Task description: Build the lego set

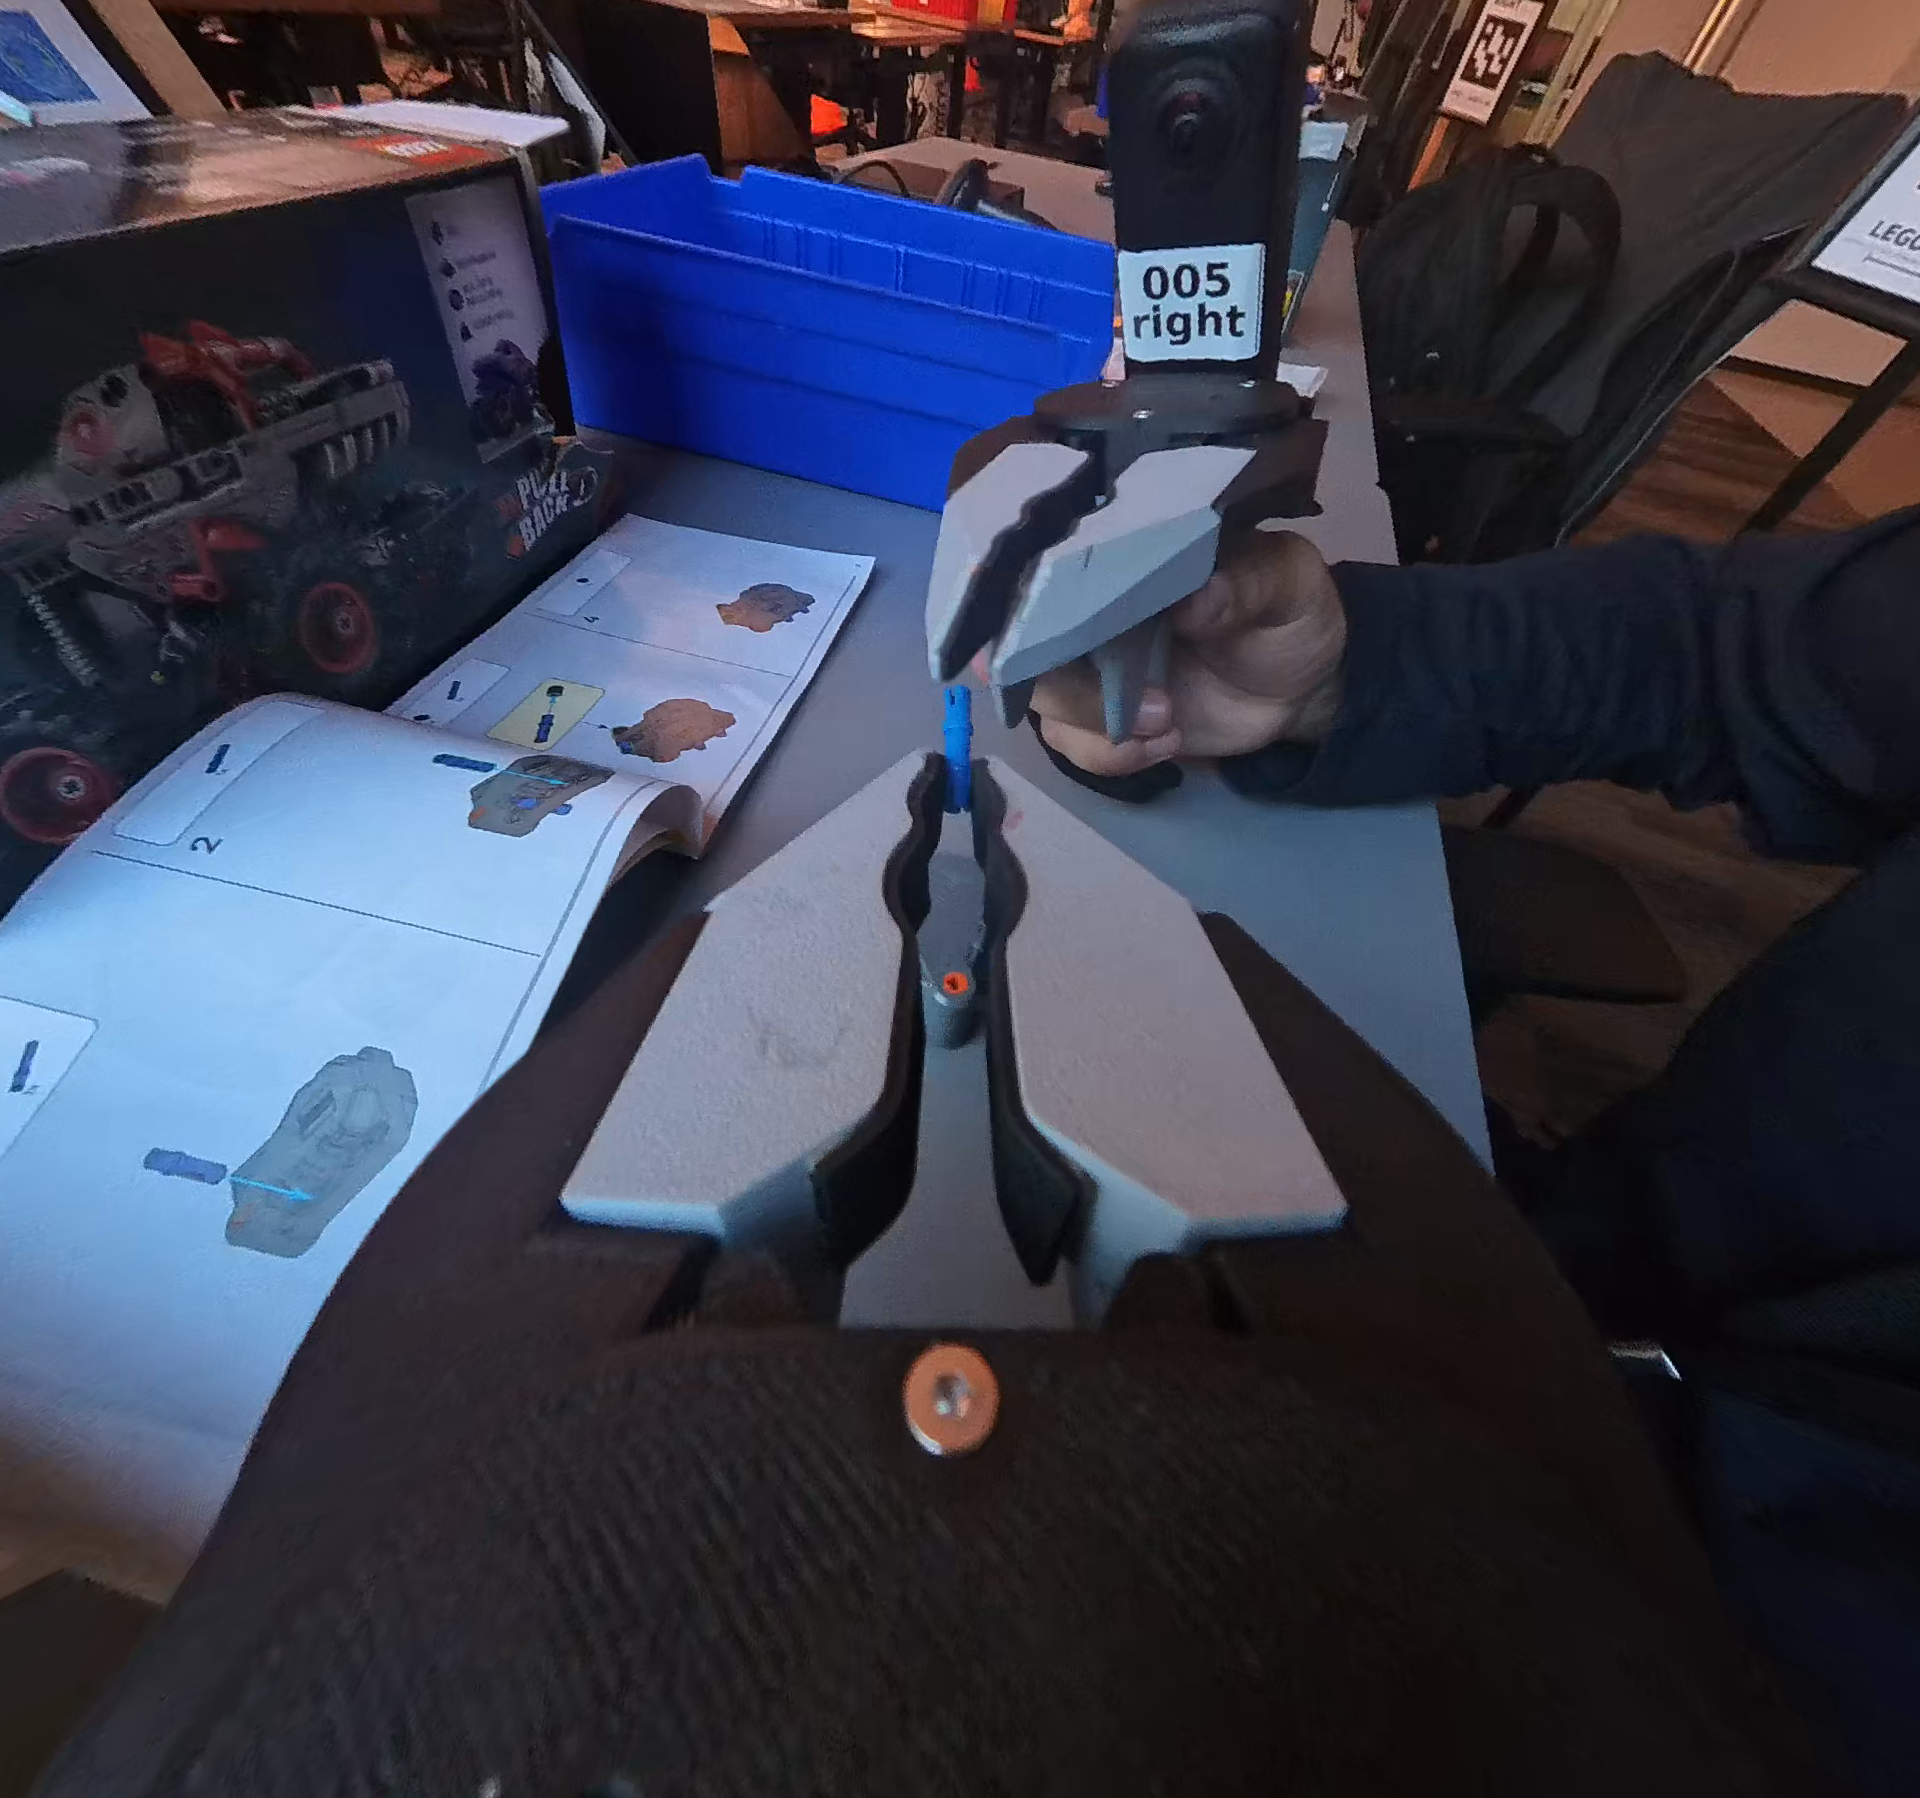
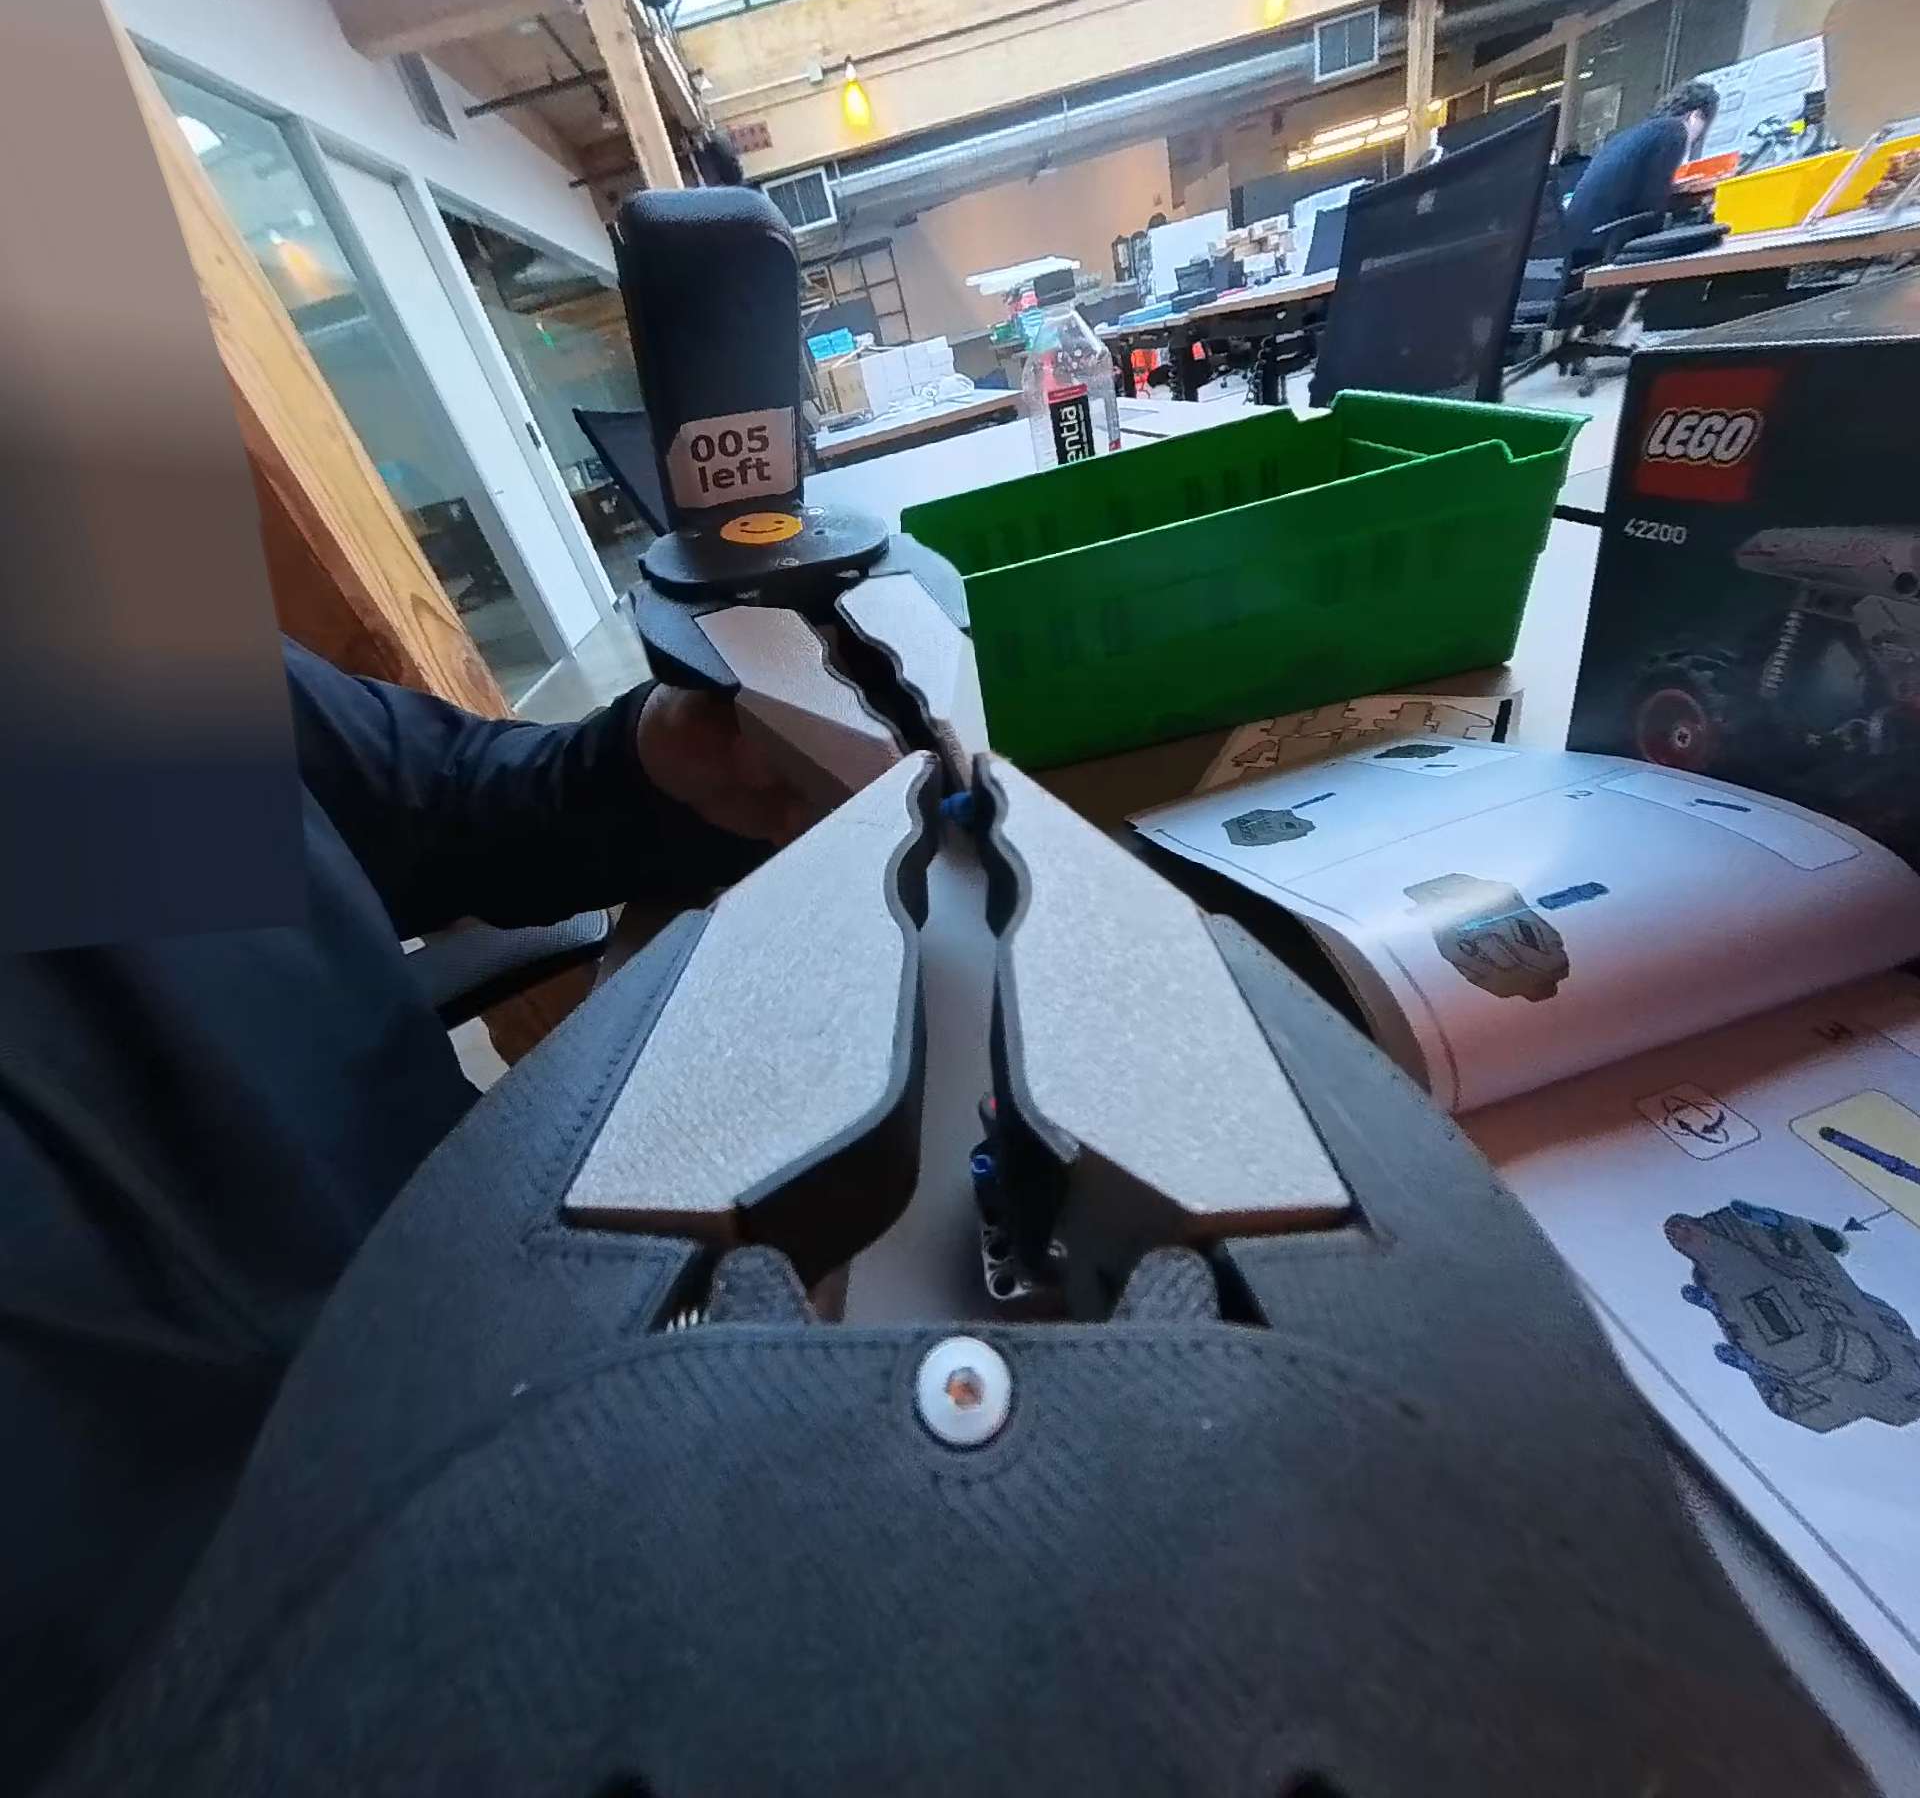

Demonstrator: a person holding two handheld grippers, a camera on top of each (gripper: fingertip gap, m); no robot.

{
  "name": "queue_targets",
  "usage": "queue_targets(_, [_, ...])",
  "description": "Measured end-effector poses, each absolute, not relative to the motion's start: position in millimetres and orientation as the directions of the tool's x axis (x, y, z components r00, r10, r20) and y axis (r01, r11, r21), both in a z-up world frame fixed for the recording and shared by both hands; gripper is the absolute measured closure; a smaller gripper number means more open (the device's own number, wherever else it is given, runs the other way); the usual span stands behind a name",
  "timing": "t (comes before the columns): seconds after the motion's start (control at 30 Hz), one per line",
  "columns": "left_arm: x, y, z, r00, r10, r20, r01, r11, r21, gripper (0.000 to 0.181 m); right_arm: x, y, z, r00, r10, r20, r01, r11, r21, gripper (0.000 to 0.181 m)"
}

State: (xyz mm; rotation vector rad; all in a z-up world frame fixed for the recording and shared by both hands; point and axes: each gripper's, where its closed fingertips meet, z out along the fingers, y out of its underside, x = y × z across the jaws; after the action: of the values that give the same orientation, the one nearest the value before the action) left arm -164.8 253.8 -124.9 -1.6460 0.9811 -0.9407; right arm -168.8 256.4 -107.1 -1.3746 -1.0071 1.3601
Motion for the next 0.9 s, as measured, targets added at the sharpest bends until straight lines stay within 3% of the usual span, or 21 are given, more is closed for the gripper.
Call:
queue_targets(0.47, [-162.3, 251.0, -128.1, 0.366, -0.921, 0.136, -0.187, -0.216, -0.958, 0.179, -172.7, 254.6, -114.8, 0.034, 0.963, -0.268, -0.02, -0.267, -0.963, 0.179])
queue_targets(0.63, [-157.8, 248.3, -144.8, 0.358, -0.917, 0.179, -0.245, -0.277, -0.929, 0.179, -173.7, 251.3, -125.4, 0.042, 0.975, -0.217, 0.065, -0.219, -0.974, 0.18])
queue_targets(0.9, [-157.5, 249.5, -158.0, 0.38, -0.916, 0.126, -0.32, -0.258, -0.912, 0.163, -157.8, 259.0, -128.0, 0.08, 0.985, -0.153, 0.111, -0.161, -0.981, 0.181])
